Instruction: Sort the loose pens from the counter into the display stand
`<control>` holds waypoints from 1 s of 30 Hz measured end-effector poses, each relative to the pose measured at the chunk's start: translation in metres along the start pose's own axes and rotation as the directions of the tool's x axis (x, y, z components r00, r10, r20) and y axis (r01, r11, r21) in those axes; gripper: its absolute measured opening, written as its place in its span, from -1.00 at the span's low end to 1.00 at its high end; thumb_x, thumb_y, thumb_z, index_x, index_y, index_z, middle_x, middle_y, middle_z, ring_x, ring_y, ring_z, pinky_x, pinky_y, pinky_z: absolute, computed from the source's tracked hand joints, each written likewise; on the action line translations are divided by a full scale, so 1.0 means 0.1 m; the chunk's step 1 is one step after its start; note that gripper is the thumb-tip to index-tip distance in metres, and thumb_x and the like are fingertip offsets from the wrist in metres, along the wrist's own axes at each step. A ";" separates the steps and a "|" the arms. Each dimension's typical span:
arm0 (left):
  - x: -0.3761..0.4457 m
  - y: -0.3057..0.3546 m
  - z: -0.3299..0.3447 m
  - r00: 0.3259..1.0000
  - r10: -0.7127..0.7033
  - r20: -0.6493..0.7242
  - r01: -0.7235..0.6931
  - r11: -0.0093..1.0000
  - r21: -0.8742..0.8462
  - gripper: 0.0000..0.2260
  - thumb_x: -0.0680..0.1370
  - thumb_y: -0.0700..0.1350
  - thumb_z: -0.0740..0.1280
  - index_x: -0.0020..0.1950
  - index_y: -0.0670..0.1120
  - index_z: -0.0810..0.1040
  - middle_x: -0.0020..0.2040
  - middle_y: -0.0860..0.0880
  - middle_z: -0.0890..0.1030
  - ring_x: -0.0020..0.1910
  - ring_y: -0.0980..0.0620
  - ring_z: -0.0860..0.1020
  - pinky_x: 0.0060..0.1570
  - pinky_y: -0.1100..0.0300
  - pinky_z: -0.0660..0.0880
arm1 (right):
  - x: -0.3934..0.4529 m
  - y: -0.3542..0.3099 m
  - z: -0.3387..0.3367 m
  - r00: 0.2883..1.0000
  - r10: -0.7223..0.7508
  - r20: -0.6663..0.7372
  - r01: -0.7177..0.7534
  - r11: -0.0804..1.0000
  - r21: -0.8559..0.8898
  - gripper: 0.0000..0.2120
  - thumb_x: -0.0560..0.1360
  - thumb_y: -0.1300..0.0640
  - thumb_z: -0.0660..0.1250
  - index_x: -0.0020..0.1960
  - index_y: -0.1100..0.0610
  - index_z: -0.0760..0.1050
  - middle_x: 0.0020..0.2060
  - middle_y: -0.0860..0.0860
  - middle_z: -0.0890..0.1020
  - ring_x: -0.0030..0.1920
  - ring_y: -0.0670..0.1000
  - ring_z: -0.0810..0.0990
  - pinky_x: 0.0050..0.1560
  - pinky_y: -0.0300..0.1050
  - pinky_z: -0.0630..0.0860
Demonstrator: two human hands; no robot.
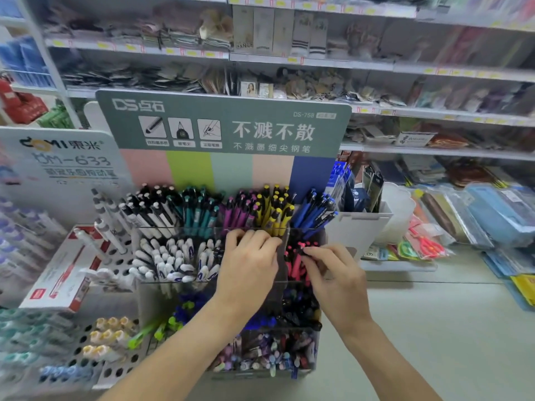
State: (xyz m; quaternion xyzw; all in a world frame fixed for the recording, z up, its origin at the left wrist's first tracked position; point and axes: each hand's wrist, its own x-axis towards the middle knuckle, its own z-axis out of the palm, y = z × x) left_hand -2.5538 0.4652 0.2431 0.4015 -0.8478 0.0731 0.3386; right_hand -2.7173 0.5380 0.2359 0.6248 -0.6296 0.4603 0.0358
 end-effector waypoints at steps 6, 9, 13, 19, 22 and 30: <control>-0.03 -0.07 -0.14 0.999 0.036 -0.023 -0.039 0.987 -0.153 -0.72 0.45 0.01 0.53 0.06 -0.10 0.65 0.04 -0.04 0.59 0.13 -0.07 0.52 0.19 0.00 0.44 | 0.06 -0.16 -0.08 0.999 0.025 -0.041 -0.026 0.999 -0.023 -0.68 0.43 0.26 0.55 0.16 0.16 0.62 -0.03 -0.04 0.51 -0.15 -0.14 0.51 0.00 -0.40 0.47; 0.00 -0.14 -0.30 0.992 -0.025 -0.126 0.003 0.985 -0.173 -0.67 0.48 0.07 0.49 0.10 -0.13 0.64 0.10 -0.07 0.57 0.20 -0.09 0.49 0.26 0.02 0.39 | 0.26 -0.26 -0.07 0.997 -0.033 -0.065 0.033 0.999 -0.004 -0.65 0.44 0.24 0.56 0.20 0.18 0.61 0.03 0.03 0.53 0.00 -0.04 0.55 0.12 -0.26 0.50; 0.11 -0.31 -0.49 0.933 -0.188 -0.307 0.172 0.982 -0.077 -0.67 0.55 -0.05 0.40 0.25 -0.18 0.58 0.26 -0.20 0.53 0.34 -0.21 0.42 0.37 -0.14 0.31 | 0.55 -0.39 0.10 0.991 -0.128 -0.029 0.129 0.990 0.052 -0.62 0.49 0.23 0.53 0.29 0.22 0.58 0.12 0.08 0.55 0.11 0.02 0.57 0.25 -0.20 0.49; 0.15 -0.69 -0.46 0.913 -0.391 -0.117 0.405 0.905 0.133 -0.58 0.59 0.08 0.22 0.40 -0.04 0.48 0.42 -0.15 0.44 0.48 -0.28 0.25 0.44 -0.30 0.13 | 0.75 -0.44 0.46 0.979 -0.193 -0.070 0.195 0.980 0.027 -0.73 0.51 0.31 0.48 0.21 0.23 0.65 0.10 0.10 0.63 0.16 0.12 0.54 0.25 -0.05 0.50; 0.12 -0.74 -0.49 0.932 -0.356 -0.072 0.362 0.925 0.117 -0.58 0.60 0.08 0.19 0.43 -0.02 0.47 0.41 -0.10 0.49 0.49 -0.23 0.27 0.46 -0.29 0.10 | 0.71 -0.42 0.52 0.971 -0.197 -0.138 0.198 0.980 -0.011 -0.76 0.57 0.27 0.41 0.23 0.22 0.65 0.21 0.12 0.62 0.31 0.16 0.49 0.39 0.06 0.43; 0.02 -0.77 -0.75 0.946 -0.281 -0.164 0.272 0.959 -0.075 -0.65 0.58 -0.04 0.29 0.30 -0.16 0.57 0.28 -0.13 0.56 0.40 -0.18 0.39 0.47 -0.13 0.23 | 0.62 -0.53 0.40 0.989 -0.136 -0.061 0.142 0.984 0.104 -0.60 0.56 0.32 0.38 0.39 0.27 0.50 0.34 0.12 0.55 0.43 0.11 0.44 0.51 0.05 0.32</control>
